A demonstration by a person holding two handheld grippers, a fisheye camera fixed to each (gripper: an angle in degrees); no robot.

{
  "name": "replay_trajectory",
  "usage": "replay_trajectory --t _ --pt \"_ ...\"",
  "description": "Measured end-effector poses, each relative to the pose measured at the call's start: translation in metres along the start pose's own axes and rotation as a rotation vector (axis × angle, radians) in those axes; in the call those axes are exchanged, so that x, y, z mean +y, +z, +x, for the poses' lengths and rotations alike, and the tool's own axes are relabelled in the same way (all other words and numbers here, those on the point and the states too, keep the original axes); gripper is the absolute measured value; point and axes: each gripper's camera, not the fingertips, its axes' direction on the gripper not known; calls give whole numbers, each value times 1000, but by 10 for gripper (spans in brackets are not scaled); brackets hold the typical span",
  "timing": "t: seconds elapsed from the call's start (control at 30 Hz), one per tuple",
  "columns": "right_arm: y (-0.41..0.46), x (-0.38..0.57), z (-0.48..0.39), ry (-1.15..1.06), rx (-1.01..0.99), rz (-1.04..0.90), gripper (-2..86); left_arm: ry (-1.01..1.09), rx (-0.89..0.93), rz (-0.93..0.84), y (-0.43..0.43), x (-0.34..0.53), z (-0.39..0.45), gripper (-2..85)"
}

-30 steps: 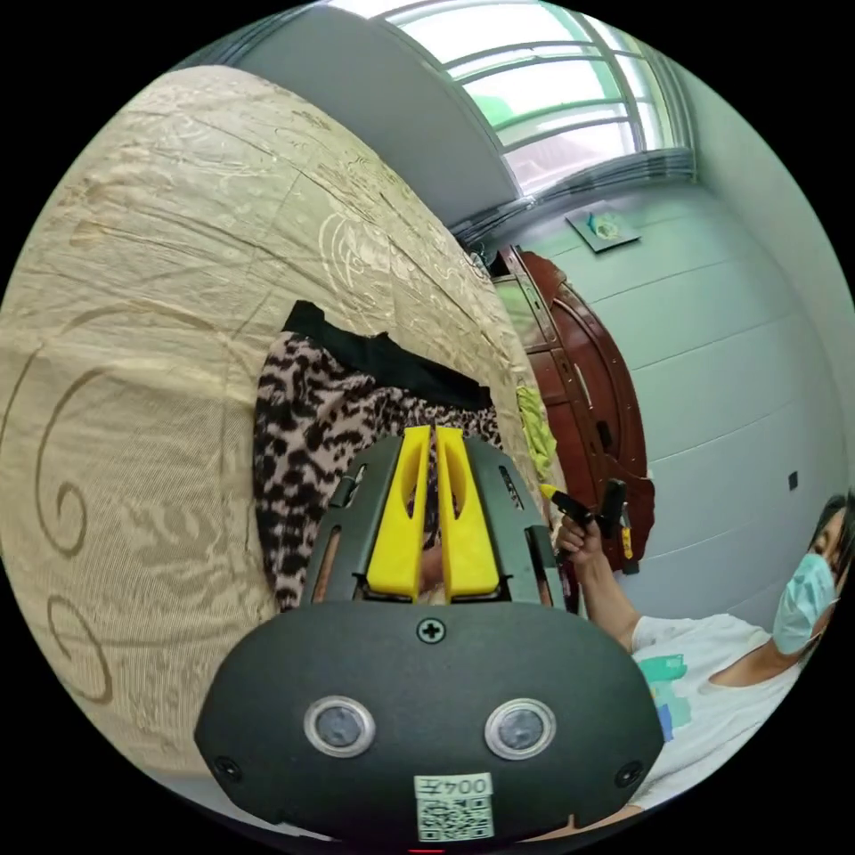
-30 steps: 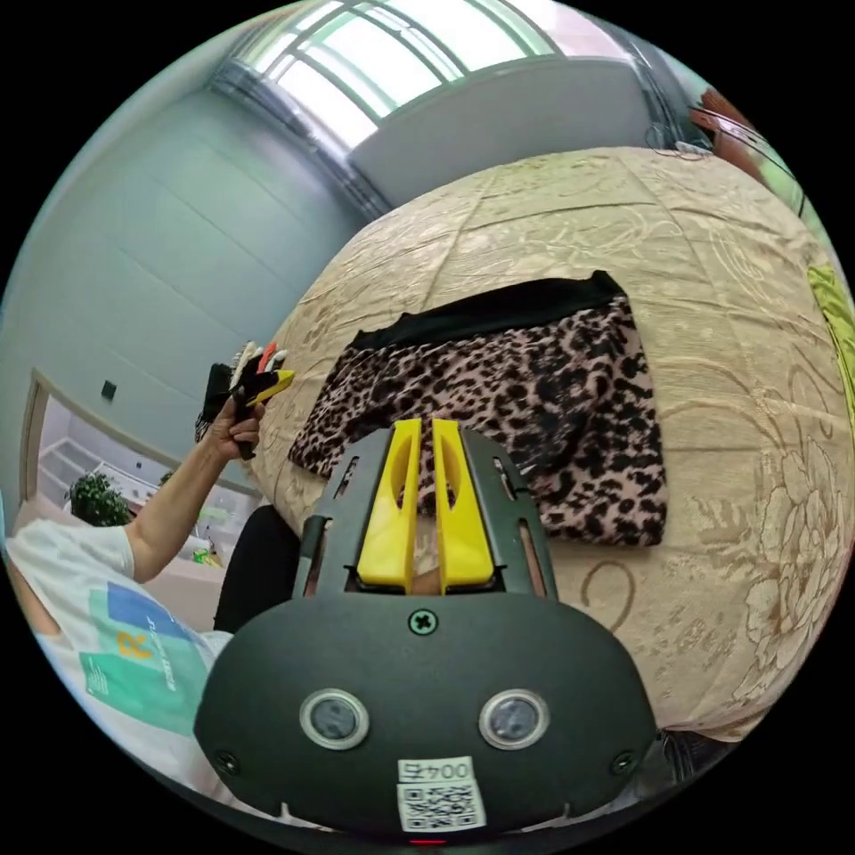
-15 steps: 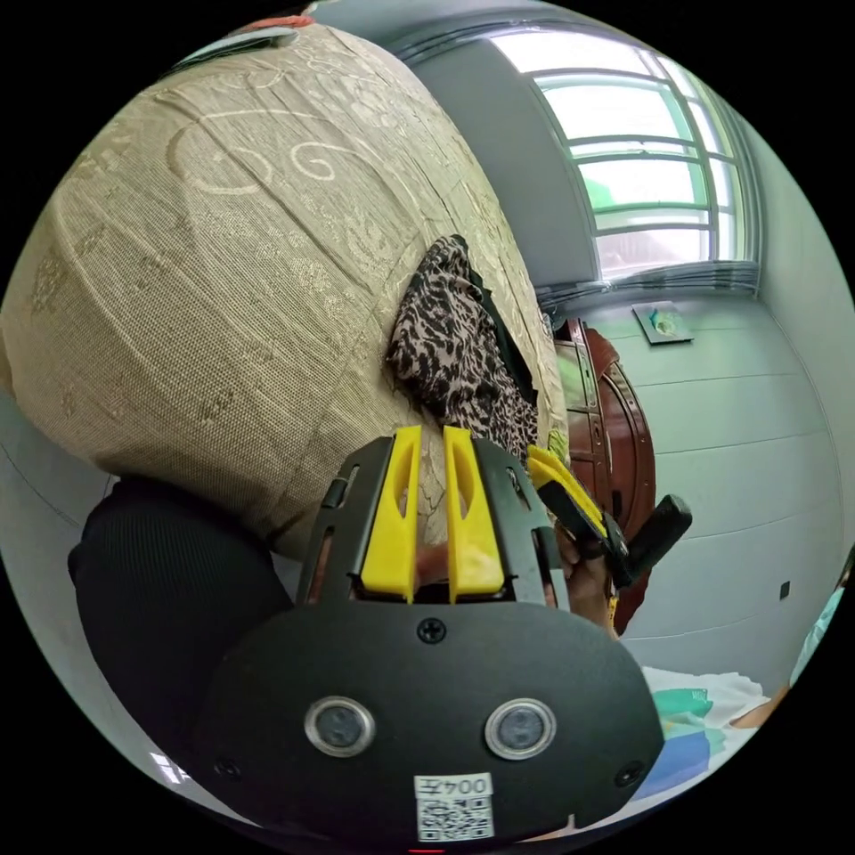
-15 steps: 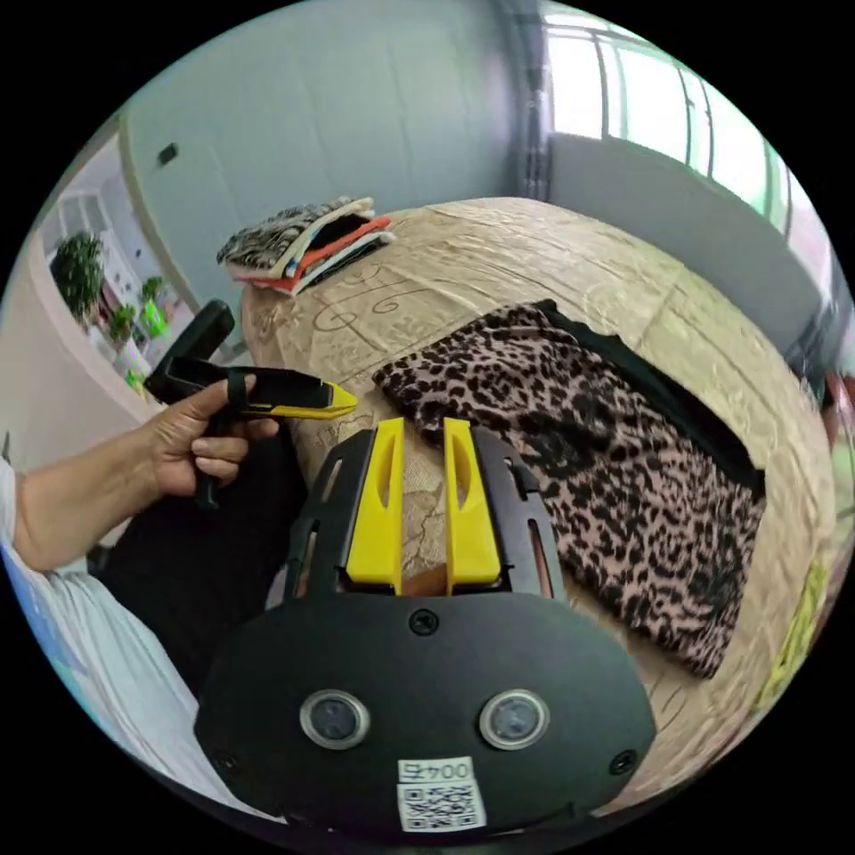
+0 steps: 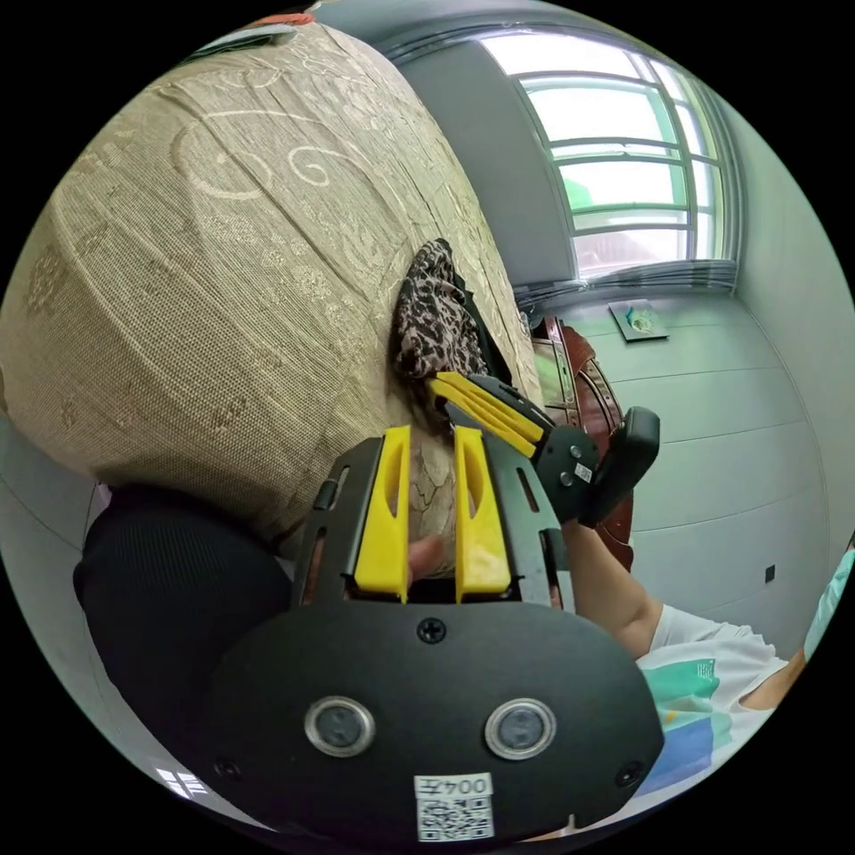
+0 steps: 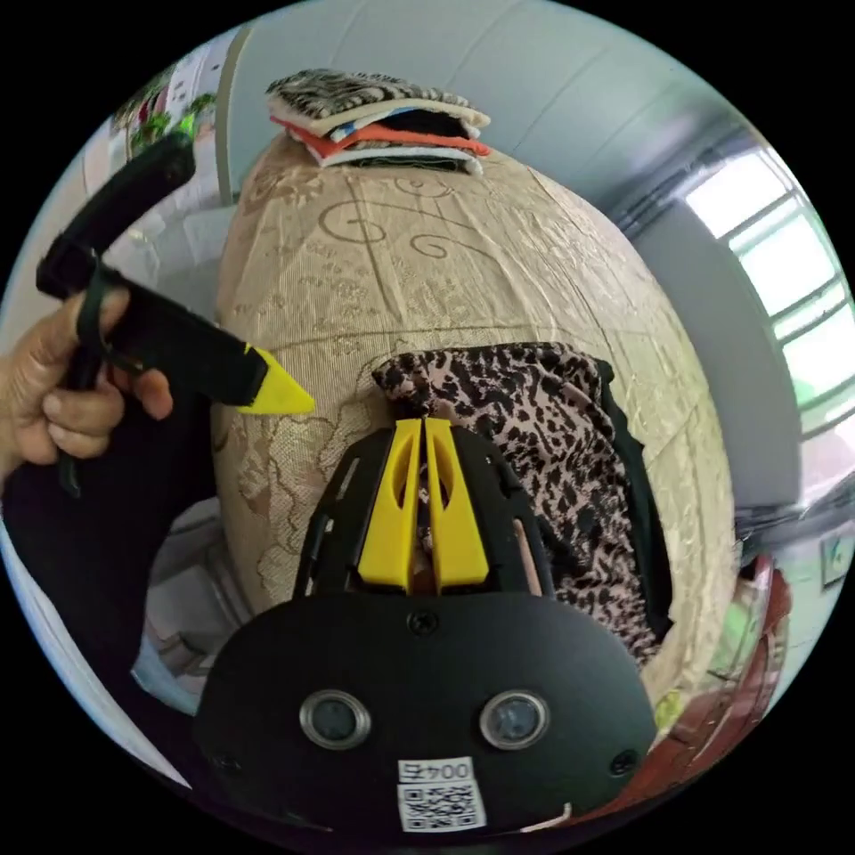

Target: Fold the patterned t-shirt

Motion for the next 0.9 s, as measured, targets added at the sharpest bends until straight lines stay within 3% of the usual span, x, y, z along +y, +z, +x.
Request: replay_trajectory --t 0.2,0.5,0.9 --pt "-50 6 79 291 -286 140 -5 13 86 -7 20 -23 6 117" --pt "-87 0 131 360 -266 191 -5 -1 287 55 33 -38 -1 193" --pt "-109 -42 139 273 -252 179 -1 -6 263 24 79 -43 11 226"
